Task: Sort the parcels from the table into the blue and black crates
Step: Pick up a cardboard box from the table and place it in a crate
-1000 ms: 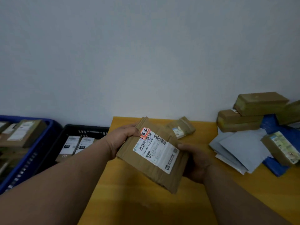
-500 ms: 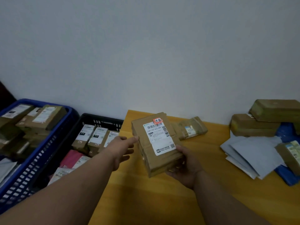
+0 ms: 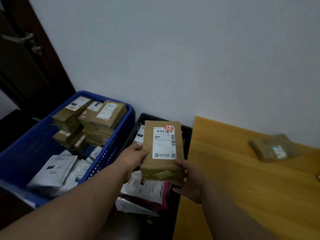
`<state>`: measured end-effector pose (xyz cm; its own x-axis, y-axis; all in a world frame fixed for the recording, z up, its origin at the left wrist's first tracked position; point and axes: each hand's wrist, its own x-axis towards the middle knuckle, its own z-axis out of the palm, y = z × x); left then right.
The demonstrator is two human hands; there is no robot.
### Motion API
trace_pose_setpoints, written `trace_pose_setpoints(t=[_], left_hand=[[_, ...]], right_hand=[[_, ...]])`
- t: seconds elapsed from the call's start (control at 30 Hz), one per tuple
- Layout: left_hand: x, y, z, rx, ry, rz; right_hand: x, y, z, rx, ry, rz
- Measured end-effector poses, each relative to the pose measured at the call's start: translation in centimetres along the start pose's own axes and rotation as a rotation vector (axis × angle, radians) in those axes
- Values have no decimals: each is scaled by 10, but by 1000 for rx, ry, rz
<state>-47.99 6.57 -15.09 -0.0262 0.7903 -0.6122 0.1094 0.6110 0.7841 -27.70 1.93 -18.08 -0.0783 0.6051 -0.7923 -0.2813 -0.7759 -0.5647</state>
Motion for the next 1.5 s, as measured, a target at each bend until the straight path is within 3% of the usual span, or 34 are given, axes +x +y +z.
trace_pose_setpoints(t=[0.23, 0.43, 0.63, 0.93, 1.2, 1.5], left_hand=[[23, -7, -84, 18, 18, -48], [42, 7, -106, -45, 27, -40], [56, 22, -154, -84, 143, -29], [110, 20, -289, -83, 262, -21], [198, 42, -417, 39, 172, -17], [278, 86, -424, 172, 160, 117]], right_hand=[[33, 13, 78, -170, -11, 130], [56, -11, 102, -244, -25, 112], [85, -30, 156, -326, -118, 117], [139, -37, 307, -388, -181, 146], [202, -38, 446, -151, -52, 56], [257, -85, 481, 96, 73, -67]])
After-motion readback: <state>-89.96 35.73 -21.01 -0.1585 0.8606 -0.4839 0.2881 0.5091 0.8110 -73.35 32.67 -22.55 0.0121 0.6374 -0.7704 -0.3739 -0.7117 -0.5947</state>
